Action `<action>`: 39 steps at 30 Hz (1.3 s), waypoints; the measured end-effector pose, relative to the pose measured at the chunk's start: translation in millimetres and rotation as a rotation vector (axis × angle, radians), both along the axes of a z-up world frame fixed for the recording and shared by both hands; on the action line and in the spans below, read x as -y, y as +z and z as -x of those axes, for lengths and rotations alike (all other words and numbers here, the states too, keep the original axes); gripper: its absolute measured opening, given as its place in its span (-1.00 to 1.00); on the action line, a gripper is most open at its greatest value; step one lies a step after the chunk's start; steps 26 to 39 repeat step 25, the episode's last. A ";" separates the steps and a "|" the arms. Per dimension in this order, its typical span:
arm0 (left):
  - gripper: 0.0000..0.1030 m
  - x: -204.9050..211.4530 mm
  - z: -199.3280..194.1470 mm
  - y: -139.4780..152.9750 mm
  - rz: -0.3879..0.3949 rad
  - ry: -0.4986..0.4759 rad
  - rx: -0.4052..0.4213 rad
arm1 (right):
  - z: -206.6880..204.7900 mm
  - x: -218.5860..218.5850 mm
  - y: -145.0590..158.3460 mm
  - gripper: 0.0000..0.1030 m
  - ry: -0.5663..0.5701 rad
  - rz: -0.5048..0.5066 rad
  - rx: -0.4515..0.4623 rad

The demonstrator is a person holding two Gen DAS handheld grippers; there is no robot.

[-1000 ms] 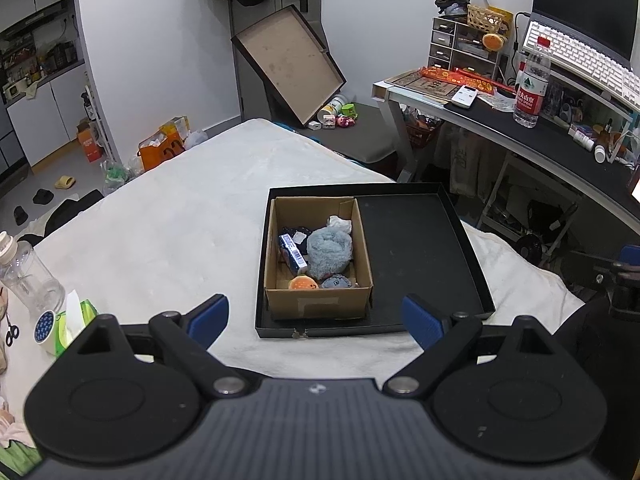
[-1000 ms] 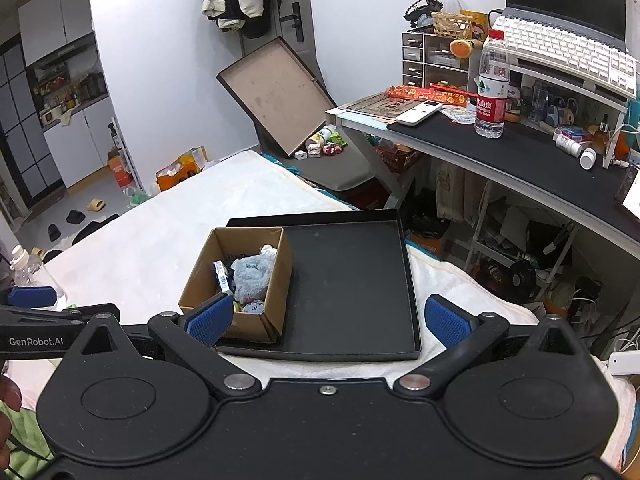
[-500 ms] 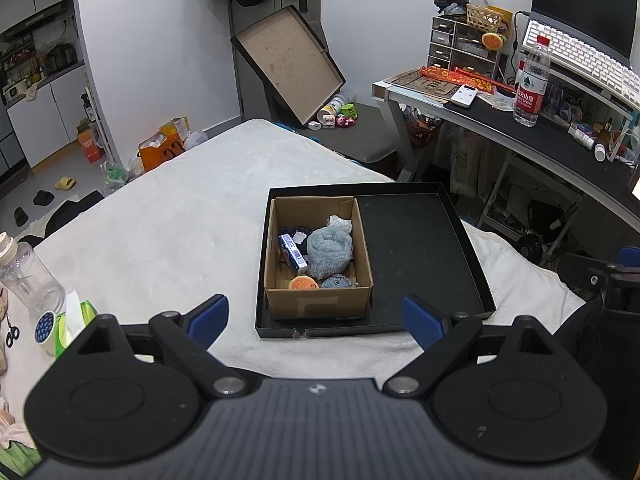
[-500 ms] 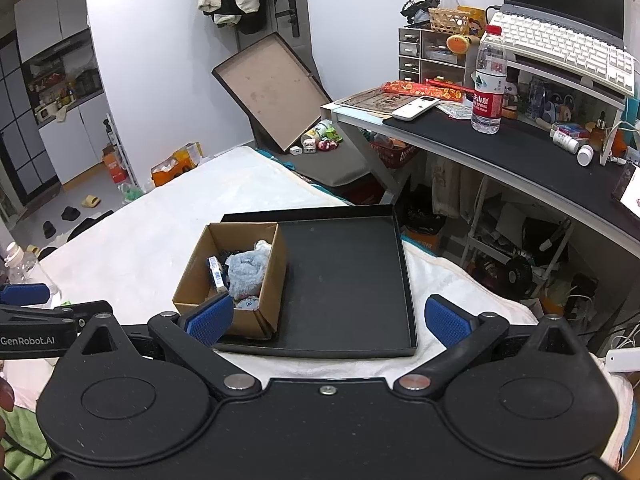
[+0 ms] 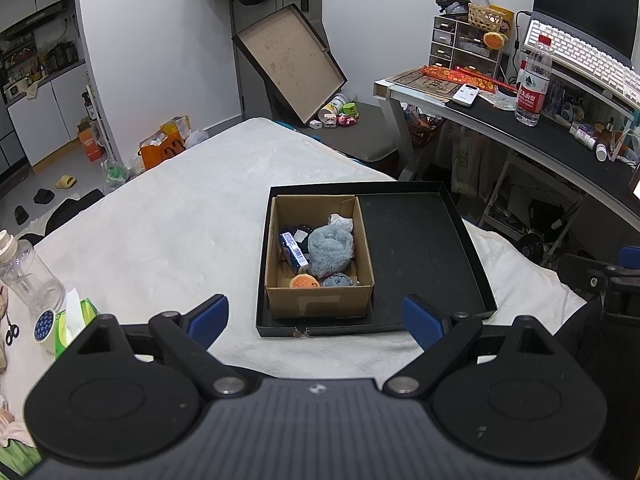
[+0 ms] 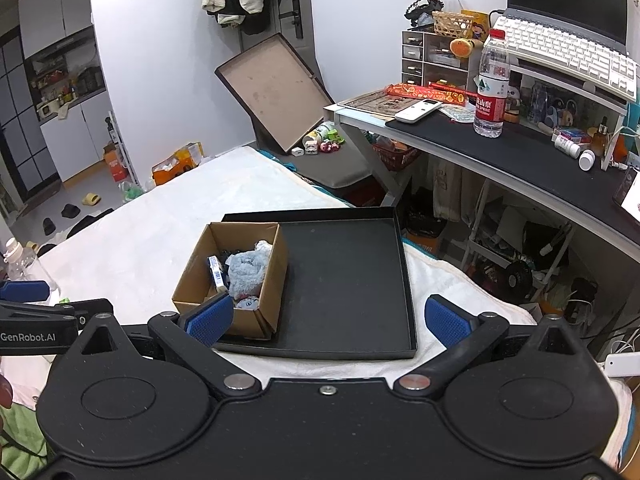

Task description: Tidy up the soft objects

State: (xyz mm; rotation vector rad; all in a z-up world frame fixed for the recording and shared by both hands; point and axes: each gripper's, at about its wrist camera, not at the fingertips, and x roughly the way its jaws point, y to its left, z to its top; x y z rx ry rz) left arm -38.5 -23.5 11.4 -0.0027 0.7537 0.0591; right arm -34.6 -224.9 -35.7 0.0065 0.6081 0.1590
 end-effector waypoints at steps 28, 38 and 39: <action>0.80 1.1 -6.4 -17.6 0.010 -0.010 -0.005 | -11.3 2.4 -16.5 1.00 -0.016 -0.001 -0.032; 0.80 1.1 -6.4 -17.6 0.010 -0.010 -0.005 | -11.3 2.4 -16.5 1.00 -0.016 -0.001 -0.032; 0.80 1.1 -6.4 -17.6 0.010 -0.010 -0.005 | -11.3 2.4 -16.5 1.00 -0.016 -0.001 -0.032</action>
